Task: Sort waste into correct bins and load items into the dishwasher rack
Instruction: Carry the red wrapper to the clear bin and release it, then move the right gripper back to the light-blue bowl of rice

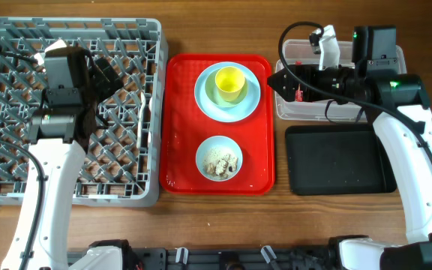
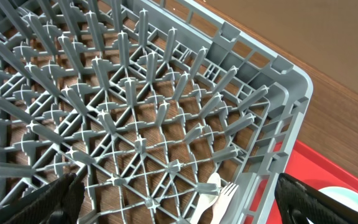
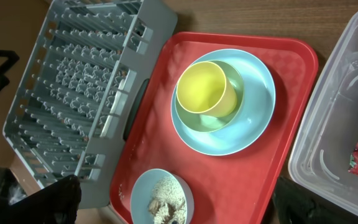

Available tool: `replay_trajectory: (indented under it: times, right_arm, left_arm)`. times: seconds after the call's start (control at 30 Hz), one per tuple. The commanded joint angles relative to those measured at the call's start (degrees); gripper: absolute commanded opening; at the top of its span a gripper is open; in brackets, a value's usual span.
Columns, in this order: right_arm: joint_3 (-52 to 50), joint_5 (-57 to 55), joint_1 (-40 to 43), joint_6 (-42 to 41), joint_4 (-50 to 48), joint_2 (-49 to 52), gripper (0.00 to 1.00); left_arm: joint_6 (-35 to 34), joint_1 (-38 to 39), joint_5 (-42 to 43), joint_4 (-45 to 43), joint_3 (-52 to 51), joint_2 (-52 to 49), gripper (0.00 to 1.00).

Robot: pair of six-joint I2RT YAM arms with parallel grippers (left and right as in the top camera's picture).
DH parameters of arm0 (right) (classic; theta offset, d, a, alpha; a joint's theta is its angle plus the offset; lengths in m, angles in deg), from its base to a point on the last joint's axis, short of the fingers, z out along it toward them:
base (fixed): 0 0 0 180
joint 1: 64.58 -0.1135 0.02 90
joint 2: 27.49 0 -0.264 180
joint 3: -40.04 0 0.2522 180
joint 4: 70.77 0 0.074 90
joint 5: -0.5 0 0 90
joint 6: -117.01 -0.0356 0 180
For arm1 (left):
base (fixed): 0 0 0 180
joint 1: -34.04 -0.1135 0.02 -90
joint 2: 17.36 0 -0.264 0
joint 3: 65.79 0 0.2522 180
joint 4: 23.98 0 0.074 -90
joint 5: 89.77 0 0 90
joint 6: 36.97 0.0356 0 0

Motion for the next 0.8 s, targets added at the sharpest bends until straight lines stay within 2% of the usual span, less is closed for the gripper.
replay_trajectory:
  times: [0.0,0.6,0.77]
  right_arm:
    - [0.09,1.6,-0.22,-0.26,0.0,0.7,1.0]
    - [0.09,1.6,-0.17,-0.26,0.0,0.7,1.0]
    - [0.09,1.6,-0.17,-0.24,0.0,0.7,1.0]
  left_arm:
    - [-0.96,-0.33,0.07,0.0,0.92,0.42,1.0]
    - [-0.96,-0.33,0.07,0.0,0.92,0.42,1.0]
    - [-0.96,-0.33,0.04,-3.96,0.92,0.37,1.0]
